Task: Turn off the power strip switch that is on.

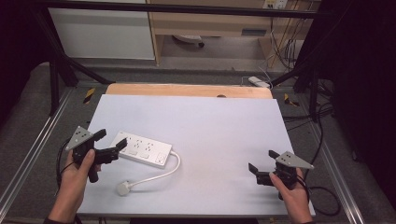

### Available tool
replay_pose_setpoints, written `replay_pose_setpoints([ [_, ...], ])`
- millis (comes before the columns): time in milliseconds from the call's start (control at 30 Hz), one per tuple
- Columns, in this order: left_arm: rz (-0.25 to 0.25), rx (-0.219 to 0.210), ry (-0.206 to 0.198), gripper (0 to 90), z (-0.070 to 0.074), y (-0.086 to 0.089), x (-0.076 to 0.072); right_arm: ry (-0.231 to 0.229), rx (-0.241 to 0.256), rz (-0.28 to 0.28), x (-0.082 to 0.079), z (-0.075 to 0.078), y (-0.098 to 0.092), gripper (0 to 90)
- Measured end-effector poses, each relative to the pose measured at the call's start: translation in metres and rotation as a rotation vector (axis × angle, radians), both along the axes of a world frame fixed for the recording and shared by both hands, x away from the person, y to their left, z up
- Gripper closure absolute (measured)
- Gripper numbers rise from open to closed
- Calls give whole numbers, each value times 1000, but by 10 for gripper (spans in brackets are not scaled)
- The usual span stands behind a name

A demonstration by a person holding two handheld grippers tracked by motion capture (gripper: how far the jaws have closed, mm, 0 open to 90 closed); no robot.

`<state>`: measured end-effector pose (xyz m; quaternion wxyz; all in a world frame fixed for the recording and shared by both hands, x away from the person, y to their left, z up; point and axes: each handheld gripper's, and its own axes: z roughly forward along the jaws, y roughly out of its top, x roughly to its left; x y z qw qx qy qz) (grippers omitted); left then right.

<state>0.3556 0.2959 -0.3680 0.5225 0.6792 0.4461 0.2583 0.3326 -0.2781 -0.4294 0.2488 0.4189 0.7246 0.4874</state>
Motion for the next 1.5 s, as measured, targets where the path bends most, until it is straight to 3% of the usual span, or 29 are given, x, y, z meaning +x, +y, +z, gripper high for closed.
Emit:
replay_pose_setpoints([
  [667,-34,12,-14,55,4,11,-33,-6,5,-8,0,1,-2,31],
  [1067,-44,5,-6,56,-3,16,-47,-5,15,-16,-1,2,-3,31],
  [1500,-17,-10,23,60,-17,29,-56,-11,7,-16,-1,2,-4,34],
])
